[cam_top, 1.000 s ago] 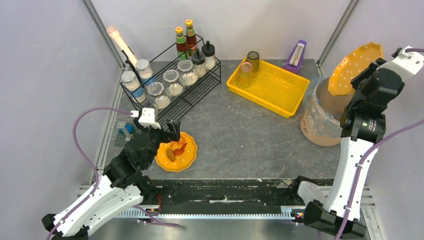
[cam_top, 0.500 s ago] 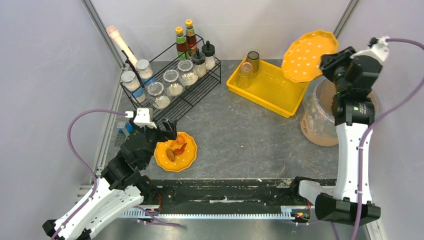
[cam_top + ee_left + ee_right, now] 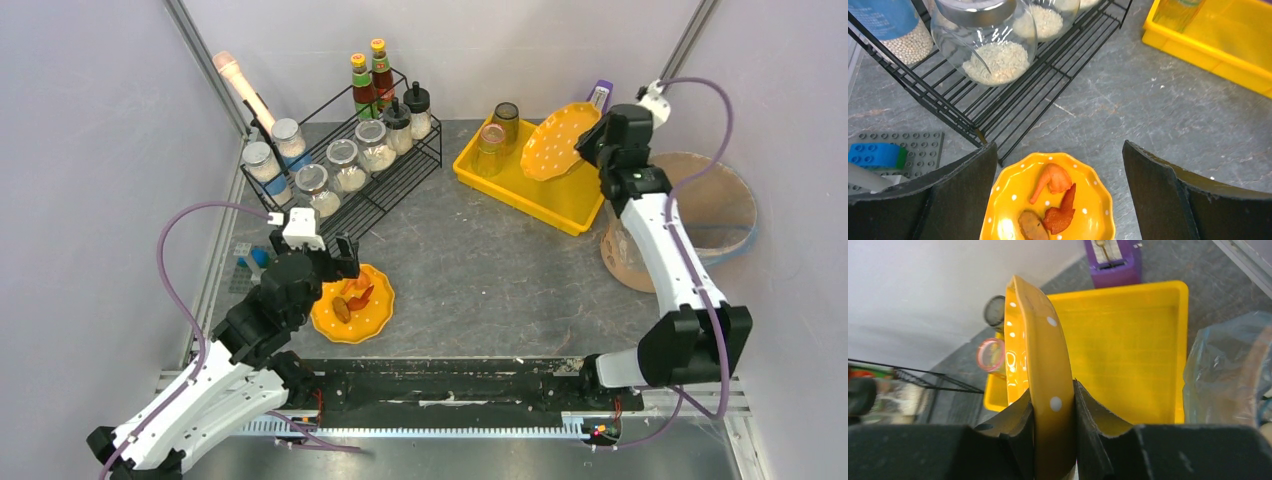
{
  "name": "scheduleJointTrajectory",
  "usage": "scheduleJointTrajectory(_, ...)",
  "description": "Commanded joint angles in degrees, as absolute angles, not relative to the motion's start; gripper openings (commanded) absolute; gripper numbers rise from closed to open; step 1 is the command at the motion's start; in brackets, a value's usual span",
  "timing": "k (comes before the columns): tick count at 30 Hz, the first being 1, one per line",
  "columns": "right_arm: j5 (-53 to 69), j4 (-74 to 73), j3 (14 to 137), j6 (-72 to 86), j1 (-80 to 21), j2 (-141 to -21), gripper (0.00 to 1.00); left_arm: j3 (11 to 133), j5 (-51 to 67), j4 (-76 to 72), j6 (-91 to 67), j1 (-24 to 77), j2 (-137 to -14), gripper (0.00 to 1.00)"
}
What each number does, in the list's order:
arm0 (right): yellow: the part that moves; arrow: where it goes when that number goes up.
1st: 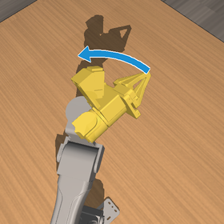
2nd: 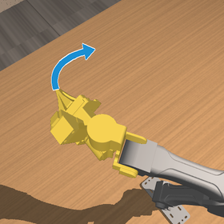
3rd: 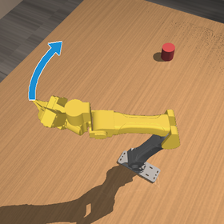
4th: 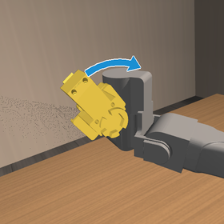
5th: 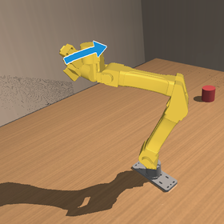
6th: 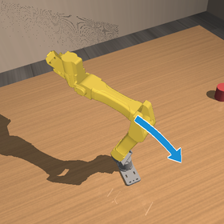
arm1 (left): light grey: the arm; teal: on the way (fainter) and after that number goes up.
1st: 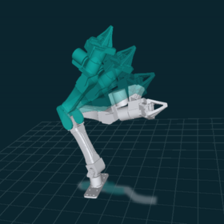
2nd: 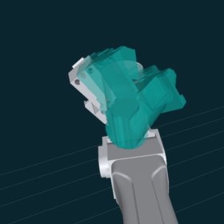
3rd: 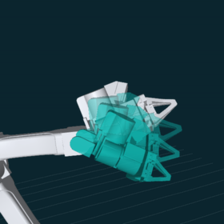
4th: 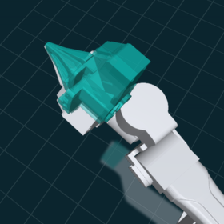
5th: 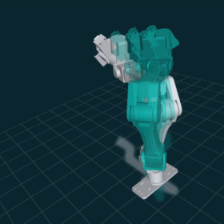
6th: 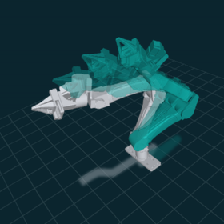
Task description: Clear the kitchen counter
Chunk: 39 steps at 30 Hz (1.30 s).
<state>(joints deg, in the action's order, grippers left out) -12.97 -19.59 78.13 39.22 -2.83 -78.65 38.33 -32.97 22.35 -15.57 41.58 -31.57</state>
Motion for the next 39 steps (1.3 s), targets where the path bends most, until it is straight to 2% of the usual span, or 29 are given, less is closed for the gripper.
scheduleJointTrajectory(1, -21.7, -2.6, 76.4, 40.8, -4.3, -81.3, 0.0, 43.6, -34.2, 27.3, -20.3, 41.3, -34.7, 1.0)
scheduleJointTrajectory(13, -27.5, 10.9, 74.6, 39.4, -4.7, -96.5, 0.0, 48.2, -31.9, 32.0, -26.6, 41.4, -40.2, 0.99)
scheduleJointTrajectory(17, -26.0, 10.5, 76.3, 41.4, -4.7, -101.1, 0.06, 47.4, -31.9, 32.2, -27.9, 41.3, -40.6, 0.99)
scheduleJointTrajectory(23, -21.3, 7.7, 80.1, 42.4, -4.7, -106.1, 0.28, 47.3, -31.8, 32.3, -28.0, 41.3, -41.6, 0.99)
scheduleJointTrajectory(30, -27.3, 2.9, 80.3, 42.3, -4.6, -107.0, 0.53, 46.6, -31.3, 32.4, -28.7, 41.3, -41.6, 0.99)
scheduleJointTrajectory(39, -29.3, 1.4, 78.9, 40.8, -4.6, -107.1, 0.67, 46.3, -31.2, 33.8, -29.2, 41.3, -40.8, 0.99)
